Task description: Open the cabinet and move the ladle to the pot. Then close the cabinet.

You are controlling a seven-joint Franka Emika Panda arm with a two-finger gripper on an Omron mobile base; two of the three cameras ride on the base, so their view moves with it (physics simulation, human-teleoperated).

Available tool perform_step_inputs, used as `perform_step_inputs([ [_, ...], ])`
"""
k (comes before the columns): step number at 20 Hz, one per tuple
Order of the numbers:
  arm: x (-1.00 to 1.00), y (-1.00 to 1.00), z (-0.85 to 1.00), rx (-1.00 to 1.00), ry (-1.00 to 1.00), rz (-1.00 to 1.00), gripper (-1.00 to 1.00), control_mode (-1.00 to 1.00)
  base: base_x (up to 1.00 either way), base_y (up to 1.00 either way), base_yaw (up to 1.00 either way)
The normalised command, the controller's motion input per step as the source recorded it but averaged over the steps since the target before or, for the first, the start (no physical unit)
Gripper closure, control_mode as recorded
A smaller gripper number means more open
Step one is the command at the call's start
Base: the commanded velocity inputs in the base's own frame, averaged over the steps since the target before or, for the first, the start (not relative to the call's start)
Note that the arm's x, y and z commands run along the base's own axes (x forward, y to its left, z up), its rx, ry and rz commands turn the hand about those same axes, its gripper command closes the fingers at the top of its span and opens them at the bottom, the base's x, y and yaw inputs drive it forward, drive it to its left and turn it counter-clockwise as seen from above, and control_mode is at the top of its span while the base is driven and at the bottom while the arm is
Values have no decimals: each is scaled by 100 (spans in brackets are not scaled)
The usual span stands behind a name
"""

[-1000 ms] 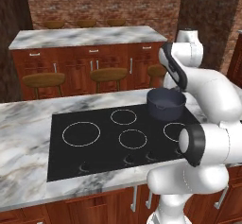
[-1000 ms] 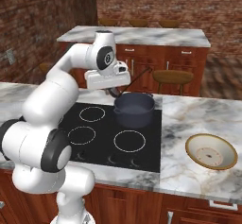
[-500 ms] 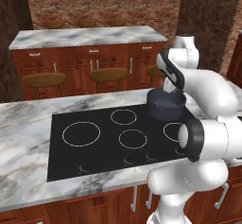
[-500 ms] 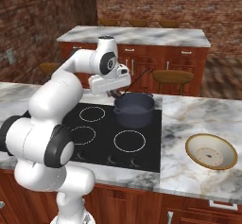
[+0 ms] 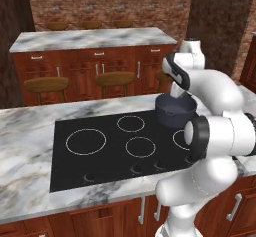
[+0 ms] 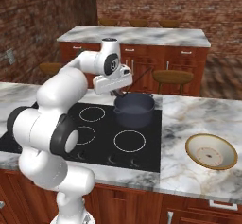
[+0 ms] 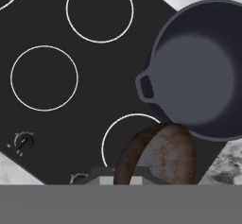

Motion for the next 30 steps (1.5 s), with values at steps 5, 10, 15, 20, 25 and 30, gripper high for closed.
perform_step_inputs([
  [5, 29, 0, -37, 0, -8, 0, 100, -100, 0, 0, 0],
  [10, 29, -1, -31, 0, -16, 0, 100, -100, 0, 0, 0],
  [15, 22, 0, -31, 0, -21, 0, 100, -100, 0, 0, 0],
  [20, 28, -12, -19, 0, -4, 0, 100, -100, 0, 0, 0],
  [25, 33, -24, -4, 0, 7, 0, 100, -100, 0, 0, 0],
  [30, 35, -9, -1, 0, 8, 0, 100, -100, 0, 0, 0],
])
